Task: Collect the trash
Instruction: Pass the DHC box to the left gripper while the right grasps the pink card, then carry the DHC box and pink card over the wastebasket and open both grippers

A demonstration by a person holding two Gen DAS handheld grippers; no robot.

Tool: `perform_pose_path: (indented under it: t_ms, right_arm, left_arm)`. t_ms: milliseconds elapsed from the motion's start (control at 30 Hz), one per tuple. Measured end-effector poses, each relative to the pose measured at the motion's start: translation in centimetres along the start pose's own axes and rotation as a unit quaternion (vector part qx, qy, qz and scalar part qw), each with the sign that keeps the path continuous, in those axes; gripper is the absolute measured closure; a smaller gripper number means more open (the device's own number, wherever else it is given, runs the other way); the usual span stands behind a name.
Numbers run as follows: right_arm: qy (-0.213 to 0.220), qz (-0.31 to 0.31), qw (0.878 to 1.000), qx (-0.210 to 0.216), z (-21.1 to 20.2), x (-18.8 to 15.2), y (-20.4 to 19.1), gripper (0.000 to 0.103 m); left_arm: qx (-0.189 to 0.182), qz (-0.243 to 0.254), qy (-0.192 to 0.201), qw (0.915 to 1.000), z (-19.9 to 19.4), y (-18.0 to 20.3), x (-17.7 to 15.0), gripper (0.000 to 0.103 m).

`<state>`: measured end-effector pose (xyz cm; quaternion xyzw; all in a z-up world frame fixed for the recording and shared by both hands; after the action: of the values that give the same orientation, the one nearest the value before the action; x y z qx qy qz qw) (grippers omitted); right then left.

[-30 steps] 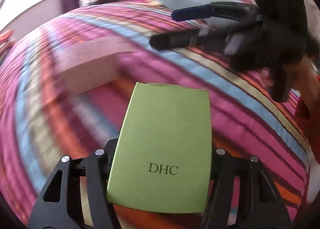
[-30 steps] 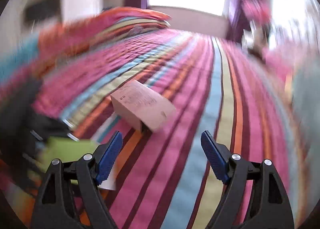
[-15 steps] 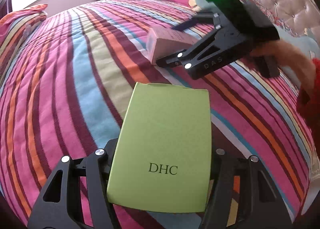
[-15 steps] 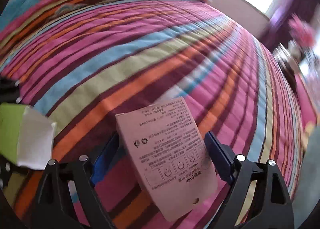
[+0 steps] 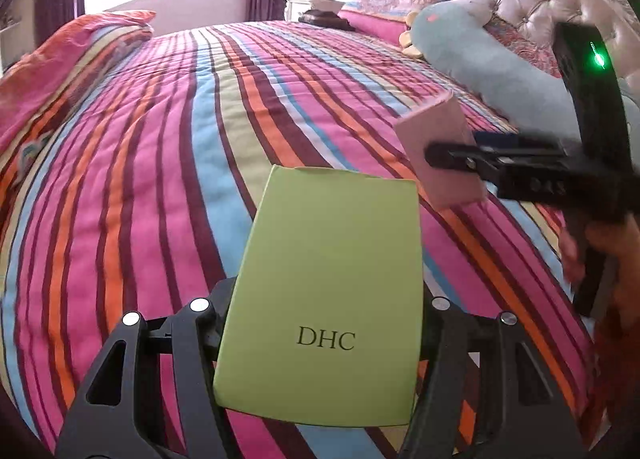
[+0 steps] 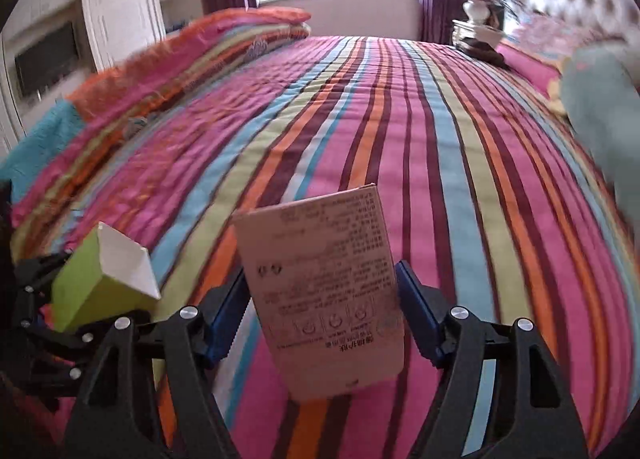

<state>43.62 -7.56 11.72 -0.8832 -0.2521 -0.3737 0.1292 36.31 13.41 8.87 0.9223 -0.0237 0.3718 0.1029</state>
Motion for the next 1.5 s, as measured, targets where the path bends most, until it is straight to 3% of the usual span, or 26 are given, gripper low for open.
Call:
perform_pose_path:
  t_ms: [133, 267, 400, 500, 567, 633, 733, 800, 967, 1067, 1100, 1200, 1333, 1500]
  right_arm:
    - [0.021, 0.052, 0.998, 0.03, -4.9, -5.2, -0.3, 0.036]
    - [0.034, 0.066, 0.995, 0.06, -10.9, -10.6, -1.5, 0.036]
    - [0.036, 0.066, 0.993, 0.09, -18.4, -18.1, -3.0, 0.036]
    - [0.015, 0.078, 0.993, 0.088, -21.7, -23.7, -3.4, 0.036]
    - [-0.022, 0.095, 0.993, 0.069, -22.4, -27.7, -3.6, 0.036]
    - [-0.078, 0.104, 0.99, 0.051, -21.2, -31.8, -4.0, 0.036]
    - [-0.158, 0.108, 0.981, 0.023, -17.2, -37.1, -4.4, 0.036]
    - [-0.207, 0.11, 0.972, 0.013, -14.1, -39.8, -4.6, 0.036]
    - [-0.28, 0.078, 0.957, -0.003, -9.2, -41.4, -5.5, 0.036]
    - [-0.29, 0.066, 0.955, -0.009, -8.4, -41.6, -6.1, 0.031]
    - [-0.29, 0.061, 0.955, -0.016, -8.1, -41.4, -6.2, 0.025]
    - [-0.284, 0.065, 0.957, -0.02, -8.6, -41.8, -6.4, 0.024]
    - [-0.253, 0.088, 0.963, -0.029, -11.3, -43.1, -5.4, 0.024]
    - [-0.233, 0.118, 0.965, -0.036, -13.4, -42.1, -5.6, 0.024]
  left_arm:
    - [0.011, 0.005, 0.011, 0.9999, -4.0, 2.9, -4.0, 0.044]
    - [0.025, 0.009, 0.023, 0.9994, -8.5, 5.8, -8.6, 0.044]
    - [0.025, 0.015, 0.039, 0.9988, -15.3, 9.9, -16.0, 0.044]
    - [0.018, 0.021, 0.03, 0.9992, -18.3, 12.4, -21.3, 0.044]
    - [0.017, 0.017, 0.008, 0.9997, -18.7, 13.8, -25.4, 0.044]
    - [0.004, 0.007, -0.038, 0.9993, -17.1, 15.1, -30.0, 0.044]
    - [-0.034, -0.017, -0.11, 0.9932, -12.4, 16.5, -35.6, 0.044]
    - [-0.026, 0.01, -0.149, 0.9884, -8.9, 17.7, -38.2, 0.044]
    - [-0.026, 0.045, -0.224, 0.9733, -4.1, 19.3, -40.2, 0.042]
    - [-0.005, 0.068, -0.232, 0.9703, -3.6, 20.1, -40.6, 0.021]
    - [-0.001, 0.071, -0.229, 0.9707, -3.7, 20.2, -40.7, 0.02]
    - [0.009, 0.065, -0.215, 0.9745, -4.3, 20.2, -40.1, 0.012]
    - [0.021, 0.047, -0.19, 0.9804, -5.5, 19.5, -39.0, 0.012]
    - [0.026, 0.015, -0.169, 0.9852, -7.2, 19.2, -37.3, 0.012]
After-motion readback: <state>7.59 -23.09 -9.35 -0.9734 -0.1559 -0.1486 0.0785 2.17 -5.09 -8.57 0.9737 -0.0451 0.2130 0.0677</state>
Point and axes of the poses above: each gripper's, at about its wrist camera, not at the fingertips, and z roughly the way its jaws point, y to its right, x to its top, the point moved 1 cm from there along z, roughly the way its jaws point, and after that the axes turned 6 degrees about -x, right-handed, at the moved point
